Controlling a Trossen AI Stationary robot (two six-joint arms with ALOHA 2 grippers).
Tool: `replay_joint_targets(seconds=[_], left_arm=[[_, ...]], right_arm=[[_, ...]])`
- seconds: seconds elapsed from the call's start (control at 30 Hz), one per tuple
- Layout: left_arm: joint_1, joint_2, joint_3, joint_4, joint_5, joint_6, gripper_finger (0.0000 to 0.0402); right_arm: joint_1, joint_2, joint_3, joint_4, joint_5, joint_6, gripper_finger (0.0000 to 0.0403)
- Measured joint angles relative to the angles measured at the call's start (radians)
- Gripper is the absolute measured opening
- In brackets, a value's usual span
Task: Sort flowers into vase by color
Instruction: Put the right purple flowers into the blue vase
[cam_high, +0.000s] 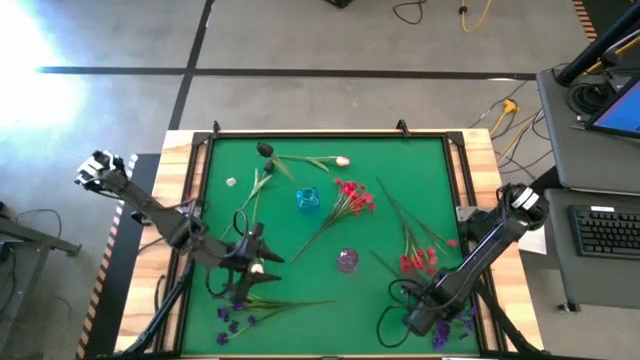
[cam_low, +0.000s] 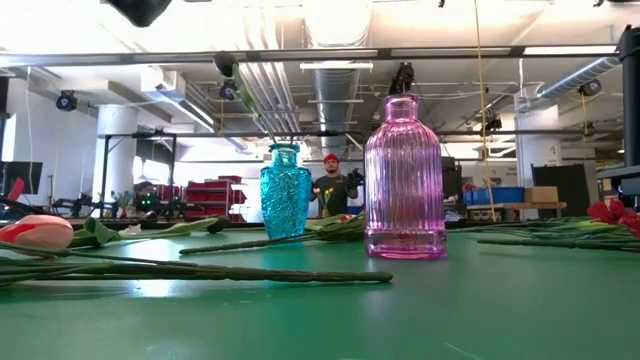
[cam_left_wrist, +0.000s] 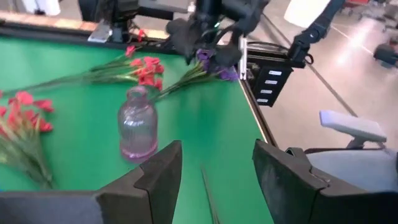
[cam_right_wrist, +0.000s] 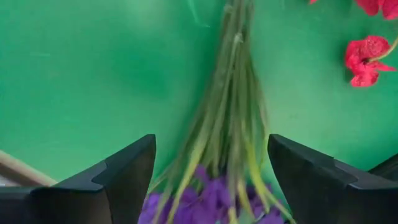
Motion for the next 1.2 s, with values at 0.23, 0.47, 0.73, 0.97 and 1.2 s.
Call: replay_joint_targets(seconds=[0.23, 0.47, 0.73, 0.97, 1.2], left_arm=[[-0.006, 0.102, 0.117, -0.091, -0.030, 0.053, 0.0185], [-0.006, 0.172, 0.166, -0.119, -0.087, 0.072, 0.0185], [-0.006, 0.233, 0.174, -0.080, -0.130, 0.071, 0.0185], [-0.006, 0.252, 0.174, -0.081, -0.130, 0.058, 0.0185], [-0.005, 0.246, 0.174, -0.039, -0.129, 0.069, 0.0185]], right_arm=[[-0.002, 0.064, -0.034, 0.022, 0.033, -0.072, 0.0271], [-0.005, 0.070, -0.052, 0.055, 0.077, -0.100, 0.0205], [-0.005, 0.069, -0.053, 0.056, 0.077, -0.133, 0.0088], [-0.005, 0.061, -0.026, 0.052, 0.042, -0.175, 0.0017], [-0.005, 0.012, 0.060, 0.027, -0.044, -0.204, 0.0027]])
